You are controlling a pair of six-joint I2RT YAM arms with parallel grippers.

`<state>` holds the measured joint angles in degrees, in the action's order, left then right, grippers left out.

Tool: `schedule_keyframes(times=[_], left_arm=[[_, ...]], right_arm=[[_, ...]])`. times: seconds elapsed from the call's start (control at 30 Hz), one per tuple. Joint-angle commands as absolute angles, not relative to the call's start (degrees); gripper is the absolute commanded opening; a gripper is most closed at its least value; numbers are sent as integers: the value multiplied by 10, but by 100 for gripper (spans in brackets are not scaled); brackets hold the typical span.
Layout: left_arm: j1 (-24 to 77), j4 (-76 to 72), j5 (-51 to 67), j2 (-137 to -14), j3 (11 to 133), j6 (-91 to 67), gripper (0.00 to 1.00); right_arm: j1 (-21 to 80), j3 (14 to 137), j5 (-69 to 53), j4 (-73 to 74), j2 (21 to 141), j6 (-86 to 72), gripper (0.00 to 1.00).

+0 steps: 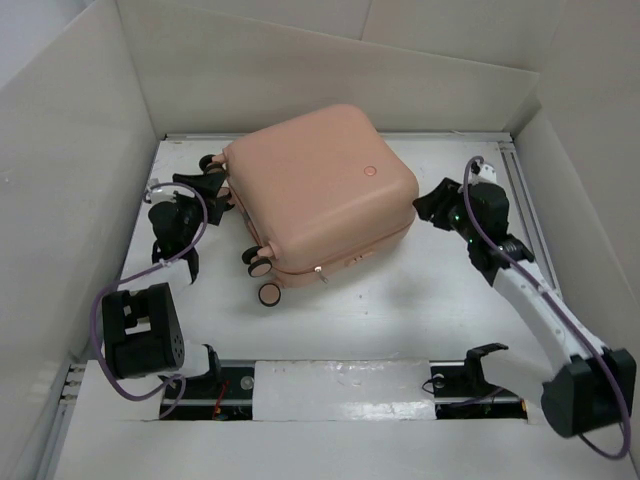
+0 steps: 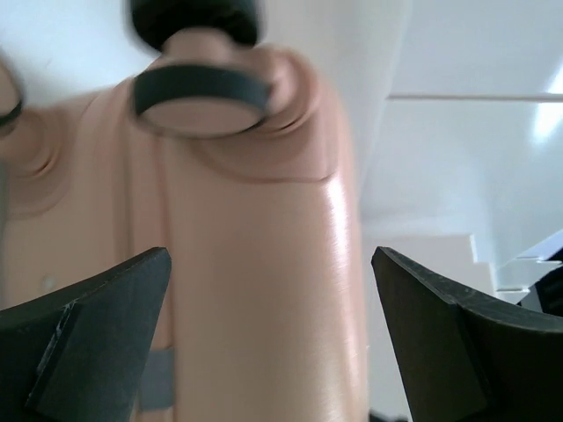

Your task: Pack the luggage

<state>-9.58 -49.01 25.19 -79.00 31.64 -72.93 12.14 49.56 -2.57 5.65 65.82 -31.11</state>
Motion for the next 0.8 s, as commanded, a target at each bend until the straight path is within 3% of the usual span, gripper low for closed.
schedule_keyframes(times=[0.0, 0.2, 0.43, 0.77], left_arm=[[-103, -595, 214, -782, 350, -745, 100], [-124, -581, 216, -855, 397, -759, 100], [-129, -535, 229, -907, 453, -771, 100], [-129, -475, 250, -993, 604, -734, 98]], right_arm=[[148, 448, -84, 29, 559, -308, 56], [224, 354, -87, 54, 440, -314, 59], [298, 335, -81, 109, 346, -325, 62], [414, 291, -98, 50, 360, -355, 67]])
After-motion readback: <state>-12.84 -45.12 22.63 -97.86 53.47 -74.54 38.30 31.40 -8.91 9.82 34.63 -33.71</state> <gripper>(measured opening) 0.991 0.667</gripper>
